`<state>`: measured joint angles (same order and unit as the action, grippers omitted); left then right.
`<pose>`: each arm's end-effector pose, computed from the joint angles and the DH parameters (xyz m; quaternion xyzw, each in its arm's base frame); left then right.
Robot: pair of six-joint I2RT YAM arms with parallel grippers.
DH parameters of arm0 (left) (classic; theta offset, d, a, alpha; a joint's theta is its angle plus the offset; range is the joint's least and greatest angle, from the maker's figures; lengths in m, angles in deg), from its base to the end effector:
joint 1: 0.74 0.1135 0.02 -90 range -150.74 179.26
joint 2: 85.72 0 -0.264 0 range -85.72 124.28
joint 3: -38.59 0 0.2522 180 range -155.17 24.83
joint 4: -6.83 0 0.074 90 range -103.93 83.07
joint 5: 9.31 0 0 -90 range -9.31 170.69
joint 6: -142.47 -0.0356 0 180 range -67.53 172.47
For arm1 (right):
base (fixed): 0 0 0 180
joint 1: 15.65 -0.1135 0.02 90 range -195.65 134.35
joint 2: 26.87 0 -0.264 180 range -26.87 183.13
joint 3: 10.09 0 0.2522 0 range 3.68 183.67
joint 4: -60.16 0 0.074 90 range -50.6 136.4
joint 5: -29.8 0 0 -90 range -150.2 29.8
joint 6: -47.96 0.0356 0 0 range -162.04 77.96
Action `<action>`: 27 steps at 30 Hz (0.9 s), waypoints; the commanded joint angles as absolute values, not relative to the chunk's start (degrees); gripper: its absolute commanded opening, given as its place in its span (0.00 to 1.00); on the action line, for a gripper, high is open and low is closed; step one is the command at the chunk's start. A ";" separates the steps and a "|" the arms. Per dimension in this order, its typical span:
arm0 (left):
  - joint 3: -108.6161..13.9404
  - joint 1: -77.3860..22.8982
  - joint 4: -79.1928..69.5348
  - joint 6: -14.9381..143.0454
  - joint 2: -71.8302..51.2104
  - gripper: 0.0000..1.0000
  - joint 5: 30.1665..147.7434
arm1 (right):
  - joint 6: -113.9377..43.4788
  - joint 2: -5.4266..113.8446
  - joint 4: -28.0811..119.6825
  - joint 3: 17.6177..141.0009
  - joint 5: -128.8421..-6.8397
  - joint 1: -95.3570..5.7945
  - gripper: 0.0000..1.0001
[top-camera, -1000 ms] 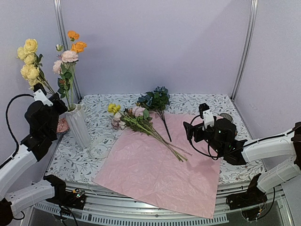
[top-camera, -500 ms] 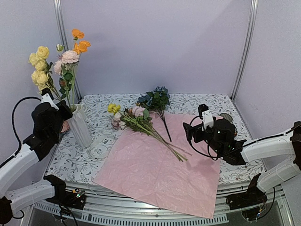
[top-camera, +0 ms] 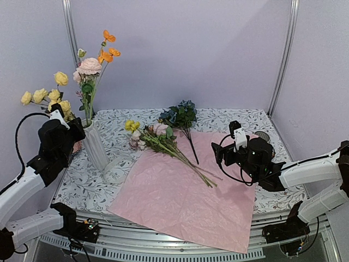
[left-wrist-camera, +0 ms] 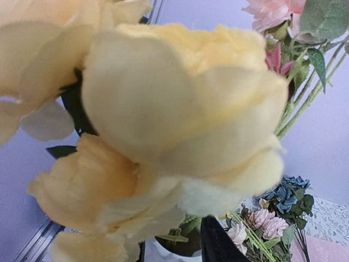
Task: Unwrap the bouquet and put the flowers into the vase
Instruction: Place the fake flower in the vase.
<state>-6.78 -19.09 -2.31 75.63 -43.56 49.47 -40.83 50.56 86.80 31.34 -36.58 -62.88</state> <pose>0.1767 -0.0392 0.2940 -0.2100 0.7071 -0.0416 0.6739 0.1950 0.1898 0.2056 -0.1698 0.7387 0.1175 0.6416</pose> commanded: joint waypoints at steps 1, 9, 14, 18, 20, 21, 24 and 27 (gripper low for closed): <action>-8.06 -18.66 -2.14 73.97 -42.74 0.37 50.56 | -41.25 50.81 87.62 31.51 -36.73 -62.82 0.99; -10.52 -18.51 -5.87 75.48 -42.64 0.47 53.10 | -41.34 50.76 87.26 31.69 -36.85 -62.82 0.99; -12.26 -18.50 -11.50 76.65 -45.71 0.63 55.42 | -41.19 51.24 86.78 32.18 -38.01 -62.76 0.99; -14.75 -18.48 -18.16 78.02 -49.37 0.74 58.05 | -39.93 51.67 84.55 33.59 -39.22 -62.78 0.99; -16.01 -18.54 -20.44 78.42 -51.15 0.78 59.59 | -39.18 51.72 83.59 34.04 -39.37 -62.77 0.99; -16.61 -18.54 -21.63 78.60 -52.06 0.80 60.20 | -38.73 51.64 83.27 34.13 -39.37 -62.80 0.99; -18.53 -18.51 -24.58 78.91 -54.10 0.81 61.40 | -38.57 51.43 83.01 34.18 -39.54 -62.82 0.99; -19.38 -18.50 -27.27 79.10 -55.19 0.85 63.06 | -40.89 51.99 84.30 33.73 -39.57 -62.77 0.99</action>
